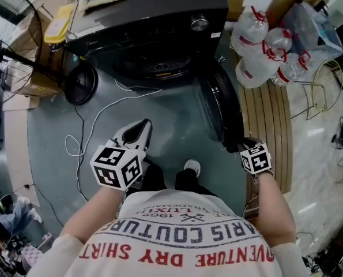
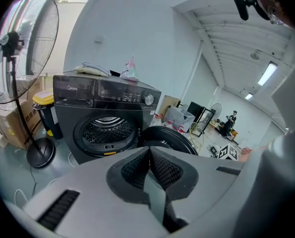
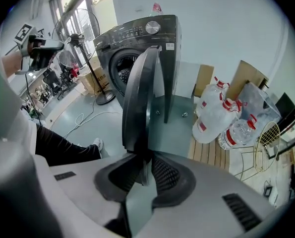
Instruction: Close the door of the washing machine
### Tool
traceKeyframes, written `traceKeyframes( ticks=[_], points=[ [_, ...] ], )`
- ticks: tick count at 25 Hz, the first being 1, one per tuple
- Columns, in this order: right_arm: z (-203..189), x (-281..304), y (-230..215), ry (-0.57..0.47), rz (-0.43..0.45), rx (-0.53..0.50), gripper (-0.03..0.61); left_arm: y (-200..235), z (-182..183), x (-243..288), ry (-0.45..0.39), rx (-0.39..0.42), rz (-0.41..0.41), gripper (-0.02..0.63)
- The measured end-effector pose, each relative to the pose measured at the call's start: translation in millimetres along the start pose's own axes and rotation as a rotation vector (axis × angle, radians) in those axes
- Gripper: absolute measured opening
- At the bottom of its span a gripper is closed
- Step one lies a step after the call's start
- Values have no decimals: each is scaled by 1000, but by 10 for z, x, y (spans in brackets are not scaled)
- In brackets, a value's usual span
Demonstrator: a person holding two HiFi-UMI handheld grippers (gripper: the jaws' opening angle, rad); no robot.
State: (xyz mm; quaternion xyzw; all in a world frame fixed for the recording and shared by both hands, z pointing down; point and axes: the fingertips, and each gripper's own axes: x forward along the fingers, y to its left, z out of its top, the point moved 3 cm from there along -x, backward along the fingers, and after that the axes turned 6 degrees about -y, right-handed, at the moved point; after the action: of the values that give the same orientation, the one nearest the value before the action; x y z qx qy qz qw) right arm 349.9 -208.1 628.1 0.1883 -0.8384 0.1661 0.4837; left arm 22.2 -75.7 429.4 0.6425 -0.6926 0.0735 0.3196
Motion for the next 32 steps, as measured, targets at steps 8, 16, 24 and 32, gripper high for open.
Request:
traceKeyframes(
  ticks=[8,16,24,32],
  points=[
    [78,111,534,-10,-1,109,77,414,67,-61,40,2,-43,29],
    [219,249,1038,-4,-4,181,84,645,48,-117,74,-8,-102,29],
    [380,407,1470,-3,-42,292,83,920,69,-236,95,13,-144,29],
    [627,605,1902,-46,-60,388,87,1227,94,-333,101,28,-174,29]
  ],
)
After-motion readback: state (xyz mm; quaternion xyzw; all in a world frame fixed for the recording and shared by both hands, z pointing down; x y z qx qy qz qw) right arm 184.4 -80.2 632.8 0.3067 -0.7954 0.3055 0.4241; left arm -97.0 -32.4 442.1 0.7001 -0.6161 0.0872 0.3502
